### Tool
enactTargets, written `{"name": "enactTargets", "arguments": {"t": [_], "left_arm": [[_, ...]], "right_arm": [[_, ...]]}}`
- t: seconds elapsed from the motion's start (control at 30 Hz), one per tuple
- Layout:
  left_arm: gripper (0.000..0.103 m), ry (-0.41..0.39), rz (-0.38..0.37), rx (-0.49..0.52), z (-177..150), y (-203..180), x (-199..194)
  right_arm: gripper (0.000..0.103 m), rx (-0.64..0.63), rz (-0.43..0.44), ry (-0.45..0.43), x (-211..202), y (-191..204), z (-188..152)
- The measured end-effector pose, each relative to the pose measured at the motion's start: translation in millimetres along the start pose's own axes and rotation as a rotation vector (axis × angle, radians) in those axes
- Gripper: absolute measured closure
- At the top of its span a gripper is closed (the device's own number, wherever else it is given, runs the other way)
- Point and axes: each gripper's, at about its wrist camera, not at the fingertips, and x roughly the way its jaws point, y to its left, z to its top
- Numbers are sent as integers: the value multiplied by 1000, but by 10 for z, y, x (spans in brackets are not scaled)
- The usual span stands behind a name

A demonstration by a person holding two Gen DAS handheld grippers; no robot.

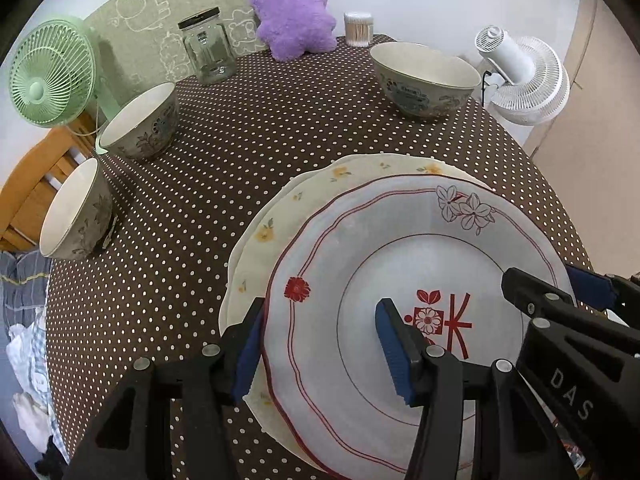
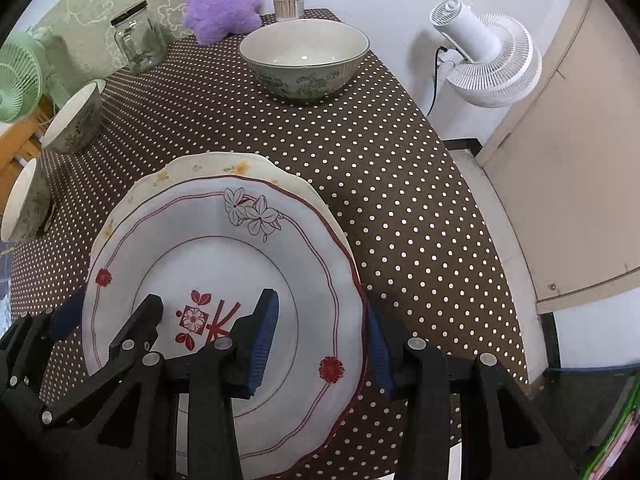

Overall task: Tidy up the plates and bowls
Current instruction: 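Lower the red-pattern plate onto the yellow-flower plates with both grippers, then open both grippers and withdraw from the plate stack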

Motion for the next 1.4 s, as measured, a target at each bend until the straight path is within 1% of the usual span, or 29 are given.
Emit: {"name": "enactTargets", "arguments": {"t": [0.1,0.17,0.23,0.3,0.33,0.37,0.67,0.77,0.93,1.0,1.07,1.1,1.17,1.27,1.4], "left_arm": [[45,0,17,0,-8,-16,10],[41,2,39,13,-13,-49,23],[40,2,42,8,-14,-51,23],[39,3,45,2,-11,-49,24],[38,5,48,1,-8,-54,25],[36,8,50,0,-6,-57,27],[24,8,63,-18,18,-42,41],[22,4,62,-34,24,-1,27],[21,-1,30,-55,4,87,-26],[21,-4,21,-67,2,139,-63],[21,-13,13,-81,-1,219,-126],[21,-18,9,-88,-1,264,-161],[21,-23,-1,-101,-3,349,-209],[21,-41,-12,-108,-28,484,-314],[21,-72,-17,-111,-58,691,-476]], "right_arm": [[56,-2,17,0,-17,-41,-2],[56,-10,14,6,-43,-48,-24],[58,-19,25,17,-67,-73,-53],[71,-26,39,12,-98,-98,-77],[75,-37,30,13,-98,-95,-80],[76,-42,25,14,-97,-94,-83],[78,-86,24,2,-57,-19,28],[77,-102,24,-4,-33,13,74],[76,-100,9,4,-12,44,108],[72,-104,5,10,-11,54,105],[62,-103,4,-11,-70,70,101],[59,-104,-1,-22,-107,83,99],[47,-97,-6,-52,-204,108,105],[37,-88,-2,-84,-332,168,107],[34,-94,8,-133,-531,366,106]]}}
